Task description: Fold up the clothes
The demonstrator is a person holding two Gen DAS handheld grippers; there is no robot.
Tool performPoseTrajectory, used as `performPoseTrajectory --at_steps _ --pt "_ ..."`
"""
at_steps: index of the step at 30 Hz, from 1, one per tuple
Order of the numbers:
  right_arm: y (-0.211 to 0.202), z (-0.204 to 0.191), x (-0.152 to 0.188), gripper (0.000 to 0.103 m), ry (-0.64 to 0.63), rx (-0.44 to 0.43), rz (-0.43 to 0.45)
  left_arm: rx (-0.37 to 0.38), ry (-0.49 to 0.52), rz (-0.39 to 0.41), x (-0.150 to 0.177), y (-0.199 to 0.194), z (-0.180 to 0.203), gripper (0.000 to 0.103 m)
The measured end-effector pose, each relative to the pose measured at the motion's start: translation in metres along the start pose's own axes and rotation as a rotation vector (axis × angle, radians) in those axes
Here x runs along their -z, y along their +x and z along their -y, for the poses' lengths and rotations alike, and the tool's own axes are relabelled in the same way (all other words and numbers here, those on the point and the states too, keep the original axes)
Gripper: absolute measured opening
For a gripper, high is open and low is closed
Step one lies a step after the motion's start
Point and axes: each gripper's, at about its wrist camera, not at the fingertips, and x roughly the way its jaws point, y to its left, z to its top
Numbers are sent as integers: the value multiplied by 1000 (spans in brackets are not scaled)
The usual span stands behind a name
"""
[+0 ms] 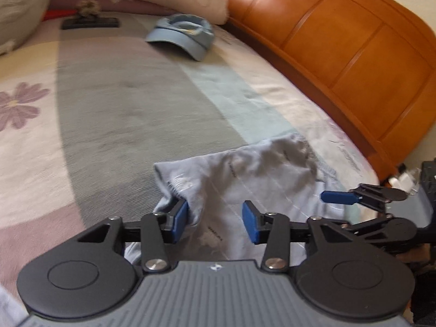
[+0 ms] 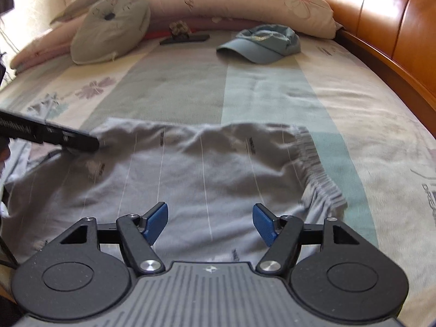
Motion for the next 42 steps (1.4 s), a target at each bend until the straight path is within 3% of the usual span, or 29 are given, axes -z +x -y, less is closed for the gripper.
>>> performPoseTrajectory --at_steps 7,11,13,16,22,25,28,29,32,33,36,42 --pt "-8 -29 -2 74 83 77 -22 220 -169 -59 -28 32 -49 47" --pt "-15 -50 -6 74 86 129 -22 250 -230 -36 -54 46 -73 47" --pt "-20 -57 -7 75 87 150 -18 268 -259 -62 -62 55 -85 46" --pt "-25 -62 -6 77 99 174 -16 283 -236 -80 -63 56 -88 45" --pt "-28 -66 -4 78 119 195 -12 209 -124 0 -60 9 -84 47" --pt "-22 -65 -5 78 117 183 -17 258 -49 41 -61 -6 -67 53" --pt "-12 -62 -5 78 117 163 -29 283 8 17 -54 5 -45 54" --pt "-9 -61 -5 78 115 161 -33 269 21 -8 -49 12 -40 54" --pt "-7 -58 -2 78 107 155 -40 92 48 -44 -35 28 -40 51" --pt "-9 -56 0 78 104 154 -40 62 55 -40 -32 26 -41 43" --pt "-15 -48 8 78 98 158 -40 31 60 -26 -31 11 -38 47" --pt "-16 -21 8 79 88 136 16 45 204 23 -39 2 8 56"
